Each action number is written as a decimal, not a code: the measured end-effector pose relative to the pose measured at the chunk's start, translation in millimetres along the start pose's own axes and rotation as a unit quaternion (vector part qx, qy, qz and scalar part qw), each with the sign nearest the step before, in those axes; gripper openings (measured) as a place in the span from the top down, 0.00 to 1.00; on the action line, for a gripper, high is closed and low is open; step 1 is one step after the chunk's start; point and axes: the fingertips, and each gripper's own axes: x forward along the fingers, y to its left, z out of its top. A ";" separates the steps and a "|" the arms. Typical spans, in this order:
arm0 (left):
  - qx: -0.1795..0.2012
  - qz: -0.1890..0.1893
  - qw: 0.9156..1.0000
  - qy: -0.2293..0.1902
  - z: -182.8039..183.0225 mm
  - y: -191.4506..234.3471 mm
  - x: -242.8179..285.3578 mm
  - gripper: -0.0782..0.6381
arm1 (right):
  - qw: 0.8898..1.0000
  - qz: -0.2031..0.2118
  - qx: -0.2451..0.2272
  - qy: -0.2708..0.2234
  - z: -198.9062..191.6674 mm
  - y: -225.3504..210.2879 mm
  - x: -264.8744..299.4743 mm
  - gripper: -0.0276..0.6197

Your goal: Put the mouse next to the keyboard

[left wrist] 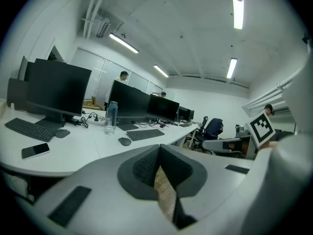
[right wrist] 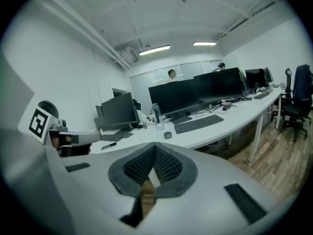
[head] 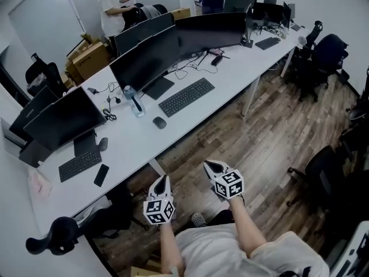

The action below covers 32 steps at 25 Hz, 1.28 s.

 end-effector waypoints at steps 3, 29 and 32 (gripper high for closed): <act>0.001 0.001 1.000 0.004 -3.7 1.5 0.4 0.86 | 1.000 0.007 0.023 -0.018 2.4 -1.8 -4.8 0.95; 0.006 0.000 1.000 0.017 -5.6 21.4 18.3 0.61 | 0.999 0.013 0.032 0.008 0.0 -6.6 18.2 0.64; -0.002 0.005 1.000 0.016 -4.6 27.7 25.9 0.61 | 0.999 0.013 0.033 0.010 2.5 -11.0 24.5 0.64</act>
